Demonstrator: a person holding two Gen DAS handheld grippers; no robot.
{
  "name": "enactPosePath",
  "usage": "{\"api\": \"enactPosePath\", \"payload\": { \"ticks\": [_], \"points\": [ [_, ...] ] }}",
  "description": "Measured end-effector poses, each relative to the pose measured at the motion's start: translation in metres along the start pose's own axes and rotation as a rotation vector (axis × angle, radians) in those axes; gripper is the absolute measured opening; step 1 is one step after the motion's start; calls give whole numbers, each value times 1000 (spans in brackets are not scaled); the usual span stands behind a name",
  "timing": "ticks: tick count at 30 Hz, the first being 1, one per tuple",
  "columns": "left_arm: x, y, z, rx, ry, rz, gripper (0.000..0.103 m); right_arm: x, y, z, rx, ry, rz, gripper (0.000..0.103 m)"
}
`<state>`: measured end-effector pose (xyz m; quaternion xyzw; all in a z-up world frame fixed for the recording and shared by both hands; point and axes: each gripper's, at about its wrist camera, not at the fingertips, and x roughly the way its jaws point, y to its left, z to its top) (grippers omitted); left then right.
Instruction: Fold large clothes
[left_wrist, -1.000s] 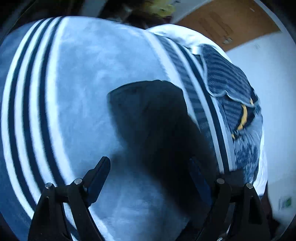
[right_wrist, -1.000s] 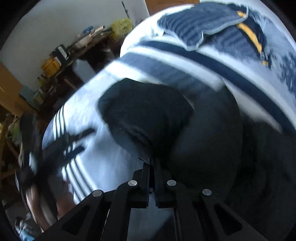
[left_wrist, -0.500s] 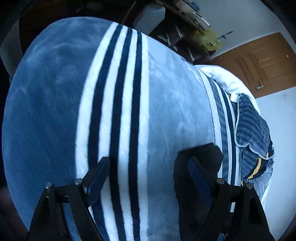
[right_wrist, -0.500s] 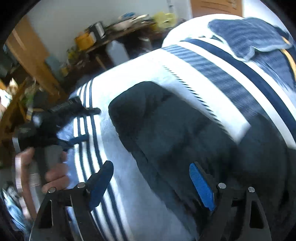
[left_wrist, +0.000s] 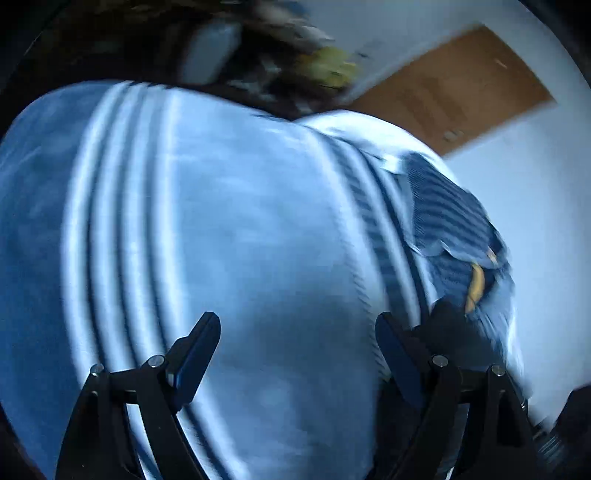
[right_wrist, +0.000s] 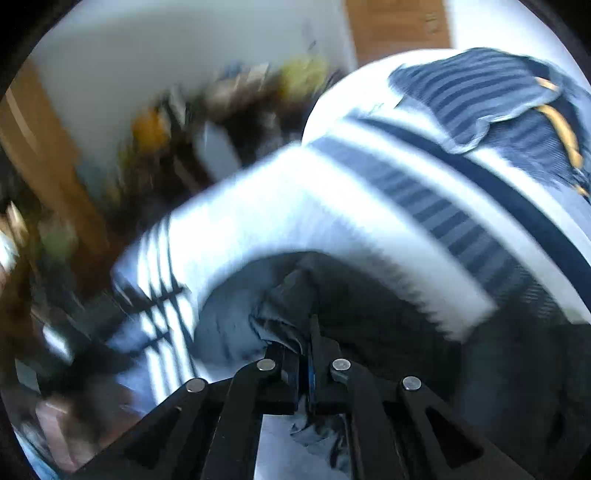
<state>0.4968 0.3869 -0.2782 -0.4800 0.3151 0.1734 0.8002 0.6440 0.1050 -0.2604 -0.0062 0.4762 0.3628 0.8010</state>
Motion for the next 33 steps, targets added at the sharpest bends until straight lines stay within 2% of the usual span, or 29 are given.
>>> {"api": "enactPosePath", "payload": {
  "ticks": [2, 4, 6, 7, 8, 10, 12, 14, 15, 18, 20, 22, 24, 25, 27, 28, 29, 33],
  "points": [
    [7, -32, -17, 73, 68, -113, 86, -47, -25, 9, 106, -98, 6, 3],
    [21, -63, -44, 120, 187, -239, 86, -105, -52, 8, 207, -211, 1, 3],
    [33, -92, -76, 161, 310, -329, 86, -153, -73, -3, 271, -303, -30, 3],
    [38, -104, -92, 182, 362, -357, 86, -188, -86, -13, 312, -365, -59, 3],
    [42, -120, -114, 205, 415, -382, 86, -205, -94, -21, 346, -404, -77, 3],
    [42, -141, -148, 253, 473, -406, 86, -251, -126, -51, 448, -472, -125, 3],
    [44, -160, -179, 322, 515, -403, 86, -287, -163, -97, 552, -516, -170, 3],
    [49, -175, -213, 409, 551, -373, 86, -305, -197, -132, 640, -523, -222, 3],
    [52, -178, -223, 439, 562, -356, 86, -309, -220, -156, 693, -529, -204, 4],
    [71, -180, -254, 518, 598, -266, 86, -304, -267, -201, 805, -504, -247, 7],
    [81, -176, -261, 508, 596, -206, 85, -288, -289, -232, 890, -482, -202, 7],
    [91, -173, -260, 490, 593, -181, 75, -271, -305, -258, 972, -435, -153, 8],
    [94, -174, -261, 490, 587, -166, 67, -261, -305, -275, 979, -366, -169, 8],
    [96, -174, -263, 497, 583, -167, 62, -261, -301, -284, 972, -343, -190, 12],
    [93, -175, -268, 514, 572, -163, 60, -268, -295, -299, 959, -329, -234, 40],
    [94, -179, -267, 517, 570, -166, 60, -273, -292, -304, 955, -341, -258, 66],
    [96, -181, -267, 524, 570, -171, 59, -280, -291, -307, 949, -363, -272, 71],
    [96, -187, -257, 530, 542, -194, 59, -290, -293, -298, 939, -396, -285, 71]
  ]
}}
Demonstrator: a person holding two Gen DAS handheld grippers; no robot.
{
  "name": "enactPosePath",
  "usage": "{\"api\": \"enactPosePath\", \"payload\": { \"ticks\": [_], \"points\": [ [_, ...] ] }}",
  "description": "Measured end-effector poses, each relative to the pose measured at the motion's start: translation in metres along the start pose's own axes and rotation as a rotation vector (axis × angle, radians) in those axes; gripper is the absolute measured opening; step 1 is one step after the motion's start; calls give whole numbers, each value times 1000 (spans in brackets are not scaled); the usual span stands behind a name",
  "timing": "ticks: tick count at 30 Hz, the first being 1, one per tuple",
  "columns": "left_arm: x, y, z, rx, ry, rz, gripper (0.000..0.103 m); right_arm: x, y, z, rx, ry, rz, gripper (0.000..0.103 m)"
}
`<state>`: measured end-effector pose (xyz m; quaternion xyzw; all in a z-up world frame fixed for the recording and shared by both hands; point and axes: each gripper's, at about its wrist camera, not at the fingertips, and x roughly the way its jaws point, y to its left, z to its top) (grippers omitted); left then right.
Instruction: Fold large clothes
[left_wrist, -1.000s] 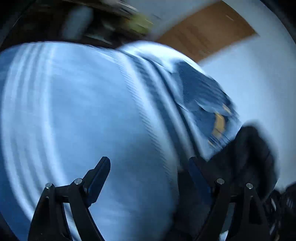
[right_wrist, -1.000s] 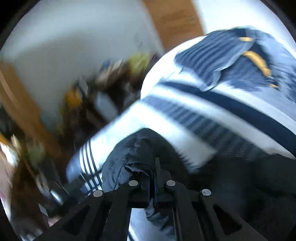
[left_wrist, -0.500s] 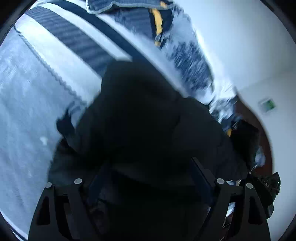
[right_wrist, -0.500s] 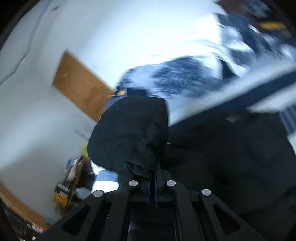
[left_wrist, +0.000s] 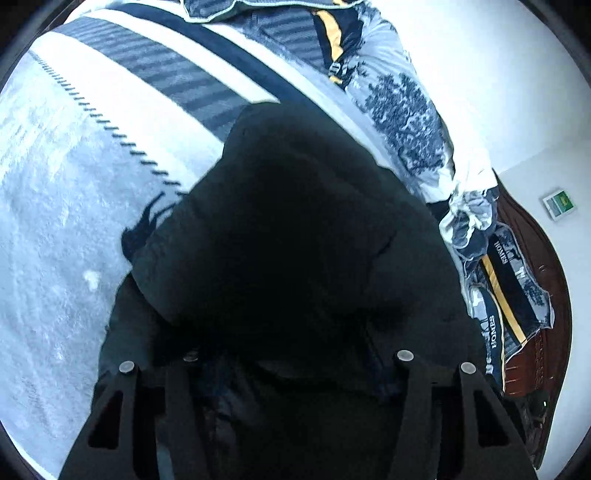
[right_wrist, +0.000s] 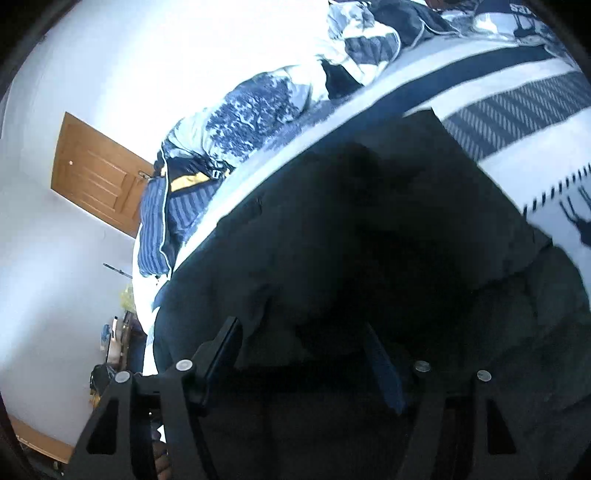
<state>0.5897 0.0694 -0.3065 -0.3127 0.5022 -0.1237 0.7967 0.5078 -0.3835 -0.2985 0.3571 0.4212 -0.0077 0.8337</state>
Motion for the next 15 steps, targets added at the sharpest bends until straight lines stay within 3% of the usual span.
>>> {"api": "enactPosePath", "payload": {
  "ticks": [2, 3, 4, 5, 7, 11, 14, 15],
  "points": [
    [-2, 4, 2, -12, -6, 5, 59, 9, 0, 9, 17, 6, -74, 69],
    [-6, 9, -1, -14, -12, 13, 59, 10, -4, 11, 29, 1, -112, 63],
    [-10, 12, -3, -18, -21, 12, 51, 16, -8, 21, 45, -4, -130, 30],
    [-10, 14, -2, -24, -25, 0, 46, 18, -10, 31, 74, 2, -121, 21],
    [-9, 16, -3, -26, -11, -12, 41, 8, -2, 45, 66, -40, -99, 16],
    [5, 8, -5, 23, 4, 45, 41, -5, 25, 56, -83, -119, -212, 16],
    [11, 5, -2, 28, 9, 61, 43, 48, 10, 49, -153, 41, -368, 15],
    [10, 5, 0, 21, 2, 66, 43, 55, 2, 44, -96, 74, -353, 17]
  ]
}}
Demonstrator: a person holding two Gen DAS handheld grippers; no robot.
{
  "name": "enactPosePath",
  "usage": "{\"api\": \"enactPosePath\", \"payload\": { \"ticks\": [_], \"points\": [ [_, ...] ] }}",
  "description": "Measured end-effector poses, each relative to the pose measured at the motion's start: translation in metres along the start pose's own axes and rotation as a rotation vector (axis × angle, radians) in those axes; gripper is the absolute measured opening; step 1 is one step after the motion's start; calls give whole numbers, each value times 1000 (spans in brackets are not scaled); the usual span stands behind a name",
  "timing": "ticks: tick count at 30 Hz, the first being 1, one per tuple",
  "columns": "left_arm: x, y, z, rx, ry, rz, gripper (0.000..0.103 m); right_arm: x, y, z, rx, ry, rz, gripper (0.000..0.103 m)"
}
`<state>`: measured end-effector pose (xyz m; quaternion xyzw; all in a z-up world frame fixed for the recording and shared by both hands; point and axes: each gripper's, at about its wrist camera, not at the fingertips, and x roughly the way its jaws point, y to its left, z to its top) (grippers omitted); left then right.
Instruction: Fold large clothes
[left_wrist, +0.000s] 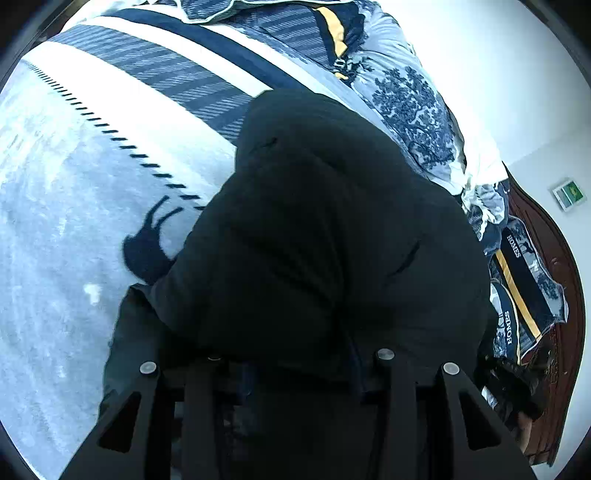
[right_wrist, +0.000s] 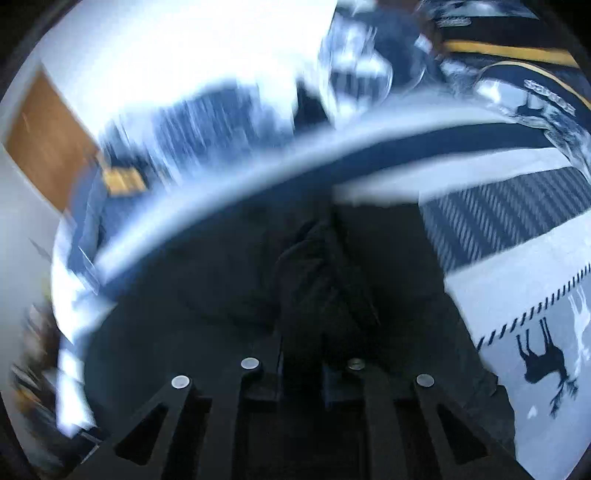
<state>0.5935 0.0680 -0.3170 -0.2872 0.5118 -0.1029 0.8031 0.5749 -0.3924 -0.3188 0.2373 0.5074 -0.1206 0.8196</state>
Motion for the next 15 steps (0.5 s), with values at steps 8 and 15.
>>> {"api": "enactPosePath", "payload": {
  "ticks": [8, 15],
  "points": [
    [-13, 10, 2, -19, -54, 15, 52, -18, -15, -14, 21, -83, 62, 38],
    [-16, -2, -1, 57, -86, 128, 54, -12, -28, -11, 8, -32, 85, 45]
  ]
}}
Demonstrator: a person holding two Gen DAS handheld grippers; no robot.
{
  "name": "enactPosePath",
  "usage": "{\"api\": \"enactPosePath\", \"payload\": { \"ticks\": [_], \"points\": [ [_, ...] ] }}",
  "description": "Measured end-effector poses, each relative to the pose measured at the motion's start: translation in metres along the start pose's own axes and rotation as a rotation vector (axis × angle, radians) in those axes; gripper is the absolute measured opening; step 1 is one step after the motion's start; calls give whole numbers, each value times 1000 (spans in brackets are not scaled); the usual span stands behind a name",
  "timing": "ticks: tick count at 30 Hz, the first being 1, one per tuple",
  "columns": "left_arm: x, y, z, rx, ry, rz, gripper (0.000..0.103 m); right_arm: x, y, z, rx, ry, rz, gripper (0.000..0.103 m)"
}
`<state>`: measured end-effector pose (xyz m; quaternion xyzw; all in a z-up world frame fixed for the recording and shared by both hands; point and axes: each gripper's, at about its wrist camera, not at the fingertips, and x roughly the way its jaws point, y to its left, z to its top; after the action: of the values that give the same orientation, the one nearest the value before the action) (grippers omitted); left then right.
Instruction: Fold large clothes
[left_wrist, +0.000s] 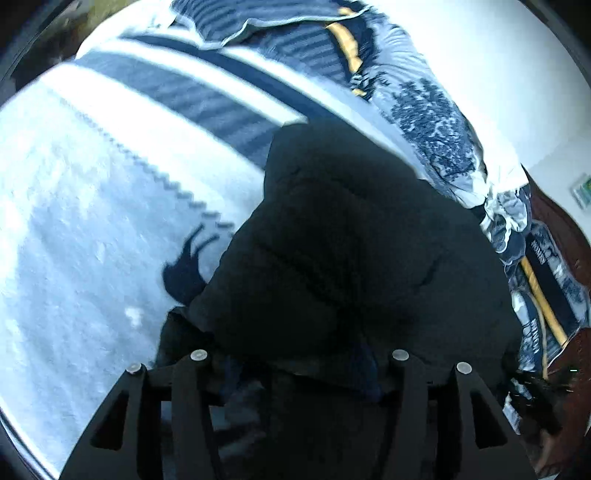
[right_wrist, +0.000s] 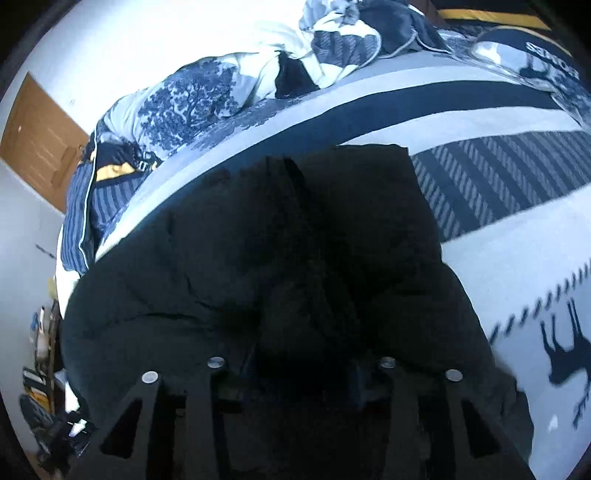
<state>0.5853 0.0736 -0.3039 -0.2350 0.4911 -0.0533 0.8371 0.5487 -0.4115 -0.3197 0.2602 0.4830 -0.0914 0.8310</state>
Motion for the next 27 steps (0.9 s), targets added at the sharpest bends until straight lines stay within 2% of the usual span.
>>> {"api": "enactPosePath", "payload": {
  "ticks": [1, 4, 6, 8, 9, 10, 13, 16, 20, 27],
  "points": [
    [-9, -5, -1, 34, -18, 11, 54, -4, -1, 1, -3, -7, 14, 47],
    [-41, -17, -13, 143, -66, 32, 55, -55, 0, -20, -20, -47, 56, 70],
    [-75, -27, -30, 200, -110, 49, 56, -91, -6, -39, -44, -65, 68, 70],
    [-113, -37, -49, 223, -162, 12, 63, -134, -20, -64, -60, -79, 74, 70],
    [-137, -42, -64, 241, -196, 4, 71, -149, -23, -72, -64, -87, 81, 70],
    [-160, -42, -80, 264, -234, 5, 77, -169, -28, -83, -71, -99, 94, 70],
    [-222, -41, -124, 318, -308, 36, 85, -226, -42, -116, -78, -128, 123, 70],
    [-268, -41, -161, 341, -334, 62, 86, -267, -45, -137, -93, -151, 159, 70],
    [-310, -41, -193, 346, -344, 105, 86, -318, -45, -160, -116, -200, 217, 71],
    [-363, -41, -200, 303, -401, 122, 87, -366, -52, -186, -109, -251, 289, 71]
  ]
}}
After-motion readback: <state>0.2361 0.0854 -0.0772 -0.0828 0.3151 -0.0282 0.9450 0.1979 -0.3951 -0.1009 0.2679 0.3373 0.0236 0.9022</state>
